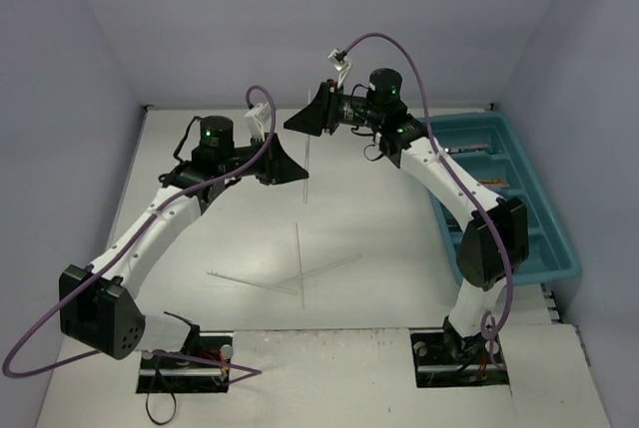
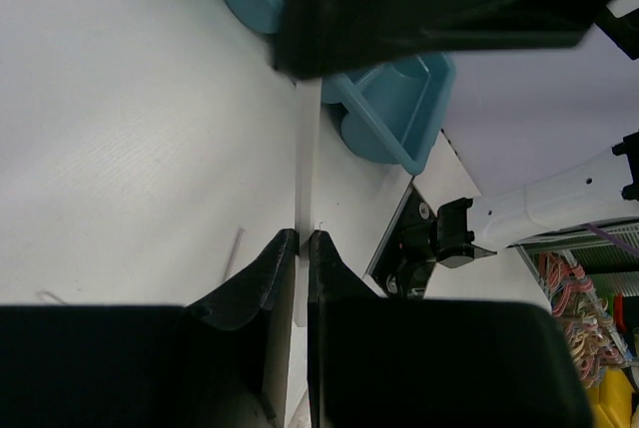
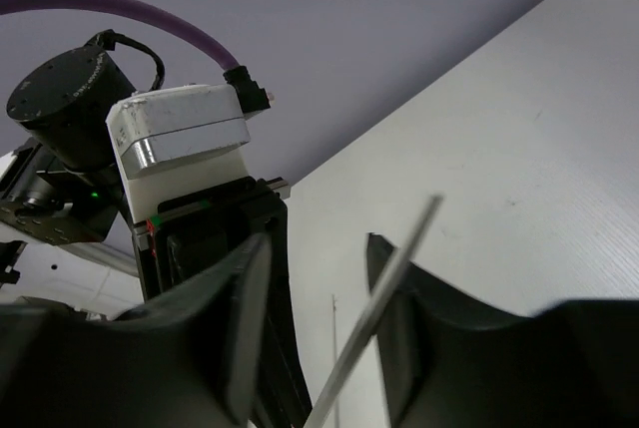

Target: Sort the eating utensils into containers

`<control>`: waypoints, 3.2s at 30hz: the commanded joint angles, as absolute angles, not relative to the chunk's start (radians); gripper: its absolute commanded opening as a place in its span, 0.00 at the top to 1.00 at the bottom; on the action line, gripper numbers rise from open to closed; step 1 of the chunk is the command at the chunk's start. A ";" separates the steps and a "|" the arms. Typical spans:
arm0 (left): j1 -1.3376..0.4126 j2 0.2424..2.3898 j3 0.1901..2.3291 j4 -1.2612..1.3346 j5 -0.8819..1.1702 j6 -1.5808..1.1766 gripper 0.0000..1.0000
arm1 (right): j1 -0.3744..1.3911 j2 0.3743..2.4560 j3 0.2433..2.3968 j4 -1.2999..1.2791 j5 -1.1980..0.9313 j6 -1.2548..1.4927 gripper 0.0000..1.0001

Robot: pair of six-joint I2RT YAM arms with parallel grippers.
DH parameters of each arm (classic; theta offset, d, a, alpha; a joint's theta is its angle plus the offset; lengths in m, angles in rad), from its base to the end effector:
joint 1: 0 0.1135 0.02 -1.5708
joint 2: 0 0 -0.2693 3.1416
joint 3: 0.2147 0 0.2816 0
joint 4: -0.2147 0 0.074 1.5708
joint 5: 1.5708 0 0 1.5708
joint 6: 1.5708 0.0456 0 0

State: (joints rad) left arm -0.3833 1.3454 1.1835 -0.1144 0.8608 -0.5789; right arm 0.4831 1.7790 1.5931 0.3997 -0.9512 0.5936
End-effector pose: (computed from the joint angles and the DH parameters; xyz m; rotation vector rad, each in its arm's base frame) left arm 0.3031 -0.1595 0.3626 0.4693 1.9497 -1.4338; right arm 0.3860 0.2444 0.4064 -0.8050 1.4282 1.4895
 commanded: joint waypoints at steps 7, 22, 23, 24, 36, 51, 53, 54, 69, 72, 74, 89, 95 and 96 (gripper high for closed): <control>-0.380 1.296 1.244 -0.064 0.883 -0.542 1.00 | 0.481 1.758 1.612 0.497 -1.008 0.619 0.60; -0.364 1.295 1.263 -0.103 0.877 -0.503 1.00 | 0.419 1.692 1.498 0.390 -1.041 0.543 0.64; -0.364 1.294 1.261 -0.103 0.877 -0.502 1.00 | 0.413 1.689 1.495 0.387 -1.044 0.543 0.66; -0.364 1.293 1.259 -0.103 0.875 -0.501 1.00 | 0.412 1.688 1.495 0.385 -1.045 0.543 0.67; -0.360 1.303 1.250 -0.115 0.835 -0.514 1.00 | 0.427 1.675 1.520 0.382 -1.059 0.574 0.53; -0.285 1.289 1.190 0.048 0.810 -0.686 1.00 | 0.438 1.686 1.539 0.409 -1.035 0.684 0.57; -0.287 1.284 1.182 0.070 0.810 -0.694 1.00 | 0.439 1.706 1.543 0.436 -1.027 0.740 0.56; -0.287 1.281 1.174 0.083 0.810 -0.700 1.00 | 0.437 1.711 1.538 0.456 -1.021 0.768 0.54; -0.288 1.247 1.154 0.110 0.795 -0.709 1.00 | 0.425 1.764 1.509 0.635 -1.007 0.940 0.55; -0.287 1.246 1.154 0.110 0.801 -0.712 1.00 | 0.419 1.763 1.499 0.635 -1.012 0.933 0.56; -0.289 1.247 1.151 0.110 0.802 -0.720 1.00 | 0.414 1.764 1.504 0.635 -1.009 0.930 0.57; -0.312 1.254 1.143 0.114 0.810 -0.739 1.00 | 0.418 1.818 1.584 0.685 -1.000 0.954 0.60; -0.322 1.256 1.143 0.114 0.813 -0.738 1.00 | 0.418 1.835 1.607 0.702 -1.002 0.960 0.71; -0.322 1.256 1.141 0.114 0.812 -0.738 1.00 | 0.417 1.835 1.609 0.704 -1.002 0.961 0.79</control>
